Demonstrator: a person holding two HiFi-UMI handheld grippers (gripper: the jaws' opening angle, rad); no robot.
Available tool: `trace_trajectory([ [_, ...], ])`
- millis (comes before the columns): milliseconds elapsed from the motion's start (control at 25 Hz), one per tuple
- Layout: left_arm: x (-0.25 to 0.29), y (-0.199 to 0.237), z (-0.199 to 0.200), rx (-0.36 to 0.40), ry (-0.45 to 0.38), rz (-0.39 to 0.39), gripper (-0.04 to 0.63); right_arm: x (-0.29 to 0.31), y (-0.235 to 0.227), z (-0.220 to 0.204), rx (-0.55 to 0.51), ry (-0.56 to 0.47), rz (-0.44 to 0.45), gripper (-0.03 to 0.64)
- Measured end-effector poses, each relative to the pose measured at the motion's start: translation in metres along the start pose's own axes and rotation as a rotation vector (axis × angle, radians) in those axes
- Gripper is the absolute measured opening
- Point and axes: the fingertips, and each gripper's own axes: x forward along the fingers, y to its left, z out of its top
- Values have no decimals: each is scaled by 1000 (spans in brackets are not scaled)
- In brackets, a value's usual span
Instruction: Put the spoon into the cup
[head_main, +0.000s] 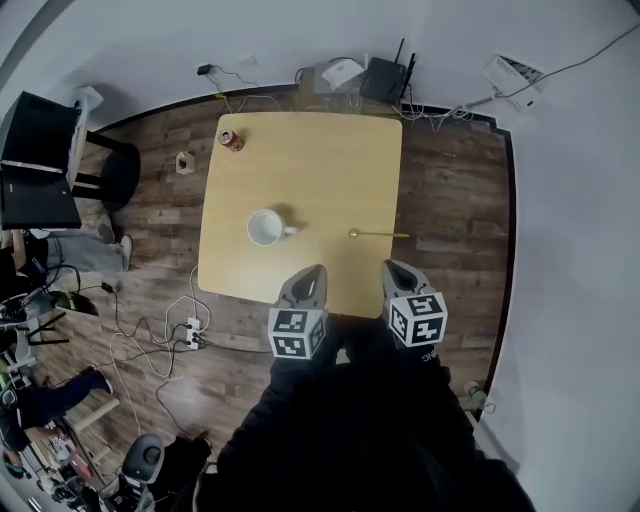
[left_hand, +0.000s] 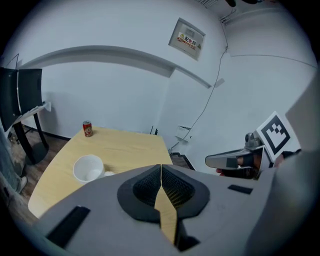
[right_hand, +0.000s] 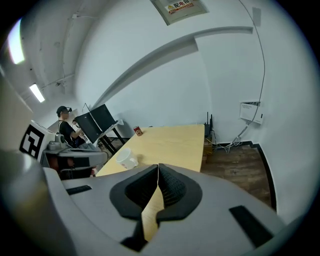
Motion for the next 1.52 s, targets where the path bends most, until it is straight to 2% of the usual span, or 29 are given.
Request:
trace_trajectory([
  [200, 38, 6, -12, 14, 53, -18, 34, 25, -38, -22, 30, 44, -64, 23],
  [560, 104, 18, -41, -4, 125, -31, 34, 77, -110, -57, 200, 58, -167, 28],
  [760, 134, 21, -59, -17, 162, -24, 34, 99, -150, -75, 292, 50, -223, 72],
  [1040, 165, 19, -69, 1, 193, -28, 35, 116, -179, -87, 408, 9, -255, 125],
  [1240, 179, 21, -70, 8, 201, -30, 34, 125, -190, -96, 535, -34, -237, 167],
  [1360, 181, 22, -73, 5, 208, -27, 34, 128, -195, -102, 660, -71, -204, 209],
  [1520, 181, 23, -78, 0, 217, -24, 34, 136, -194, -109, 847, -131, -94, 229],
])
